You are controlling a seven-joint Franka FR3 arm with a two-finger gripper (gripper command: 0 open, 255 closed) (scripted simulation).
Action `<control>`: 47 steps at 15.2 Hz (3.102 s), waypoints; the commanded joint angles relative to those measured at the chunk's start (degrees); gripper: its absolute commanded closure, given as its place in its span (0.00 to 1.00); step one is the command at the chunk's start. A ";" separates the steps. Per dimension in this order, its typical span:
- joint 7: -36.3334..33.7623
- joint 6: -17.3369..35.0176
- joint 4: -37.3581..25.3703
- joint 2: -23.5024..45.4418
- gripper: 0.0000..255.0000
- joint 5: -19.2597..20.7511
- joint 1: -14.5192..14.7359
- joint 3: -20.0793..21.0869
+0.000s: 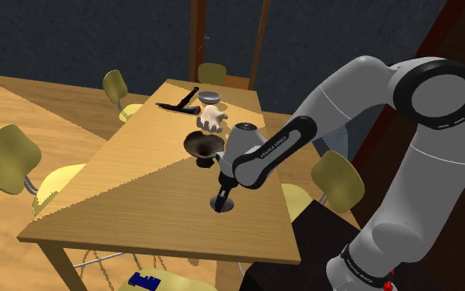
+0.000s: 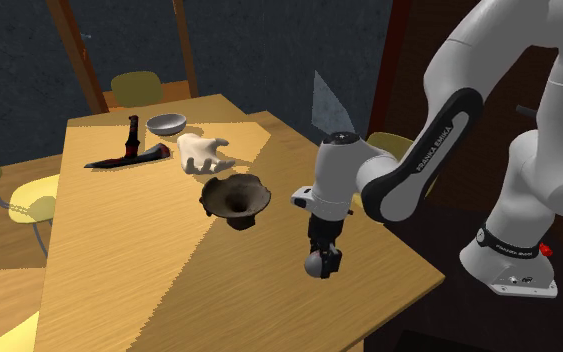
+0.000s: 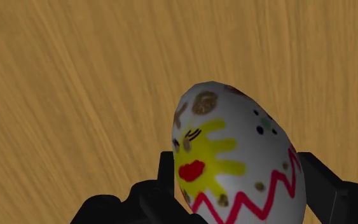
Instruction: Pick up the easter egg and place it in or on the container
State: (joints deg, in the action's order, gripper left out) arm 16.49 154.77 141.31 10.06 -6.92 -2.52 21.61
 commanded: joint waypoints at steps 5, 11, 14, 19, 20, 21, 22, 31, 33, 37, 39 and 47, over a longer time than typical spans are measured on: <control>1.03 -4.89 -0.44 -4.63 1.00 -2.14 -0.54 0.77; 1.83 -9.87 -1.28 -8.96 1.00 -3.84 -0.79 0.99; 2.10 -12.39 -1.87 -10.95 1.00 -4.48 -0.85 0.96; 2.39 -16.59 -3.12 -14.01 1.00 -5.29 -0.89 0.77; 2.42 -17.42 -3.41 -14.58 1.00 -5.42 -0.90 0.71; 2.45 -18.26 -3.71 -15.13 1.00 -5.54 -0.91 0.66; 2.48 -19.10 -4.02 -15.68 1.00 -5.64 -0.91 0.60; 2.45 -26.54 -7.37 -19.89 1.00 -6.21 -0.99 -0.05; 2.39 -28.17 -8.25 -20.66 1.00 -6.26 -1.02 -0.20; 2.27 -30.97 -9.87 -21.88 1.00 -6.31 -1.06 -0.48; 3.03 -31.31 -13.53 -18.24 1.00 -4.72 -2.19 -1.18; 5.34 -34.79 -30.82 -3.31 1.00 0.99 -5.11 -3.82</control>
State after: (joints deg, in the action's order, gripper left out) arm 21.64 120.76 113.43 4.44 -6.76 -7.37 18.11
